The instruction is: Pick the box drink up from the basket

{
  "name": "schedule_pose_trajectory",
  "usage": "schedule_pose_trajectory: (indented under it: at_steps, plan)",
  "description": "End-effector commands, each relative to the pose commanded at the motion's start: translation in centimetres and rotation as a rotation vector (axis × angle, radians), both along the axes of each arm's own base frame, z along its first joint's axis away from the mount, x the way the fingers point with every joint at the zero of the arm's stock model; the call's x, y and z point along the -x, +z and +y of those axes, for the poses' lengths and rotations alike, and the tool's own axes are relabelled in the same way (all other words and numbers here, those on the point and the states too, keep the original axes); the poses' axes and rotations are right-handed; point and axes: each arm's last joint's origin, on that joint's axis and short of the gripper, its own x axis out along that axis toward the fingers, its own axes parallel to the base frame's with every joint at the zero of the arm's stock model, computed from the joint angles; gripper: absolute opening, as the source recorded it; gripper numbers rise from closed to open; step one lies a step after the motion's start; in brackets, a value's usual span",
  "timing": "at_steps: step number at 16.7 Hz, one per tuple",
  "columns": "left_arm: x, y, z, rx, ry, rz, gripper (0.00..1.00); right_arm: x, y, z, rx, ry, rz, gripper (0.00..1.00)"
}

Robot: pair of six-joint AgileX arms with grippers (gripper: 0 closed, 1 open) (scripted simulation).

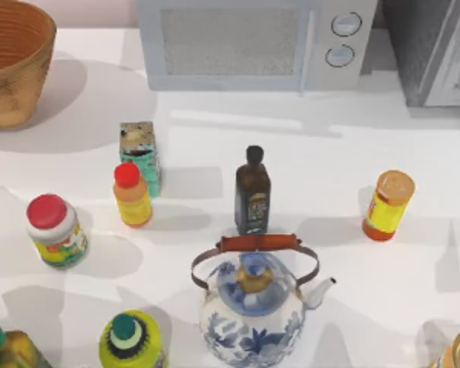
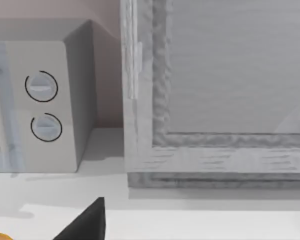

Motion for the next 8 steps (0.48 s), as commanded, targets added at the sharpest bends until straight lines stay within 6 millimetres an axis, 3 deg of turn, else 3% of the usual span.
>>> schedule_pose_trajectory:
  at_steps: [8]
  plan:
    - [-2.3, -0.7, 2.4, 0.035, 0.075, -0.144, 0.00, 0.0, 0.0, 0.0, 0.000, 0.000, 0.000, 1.00]
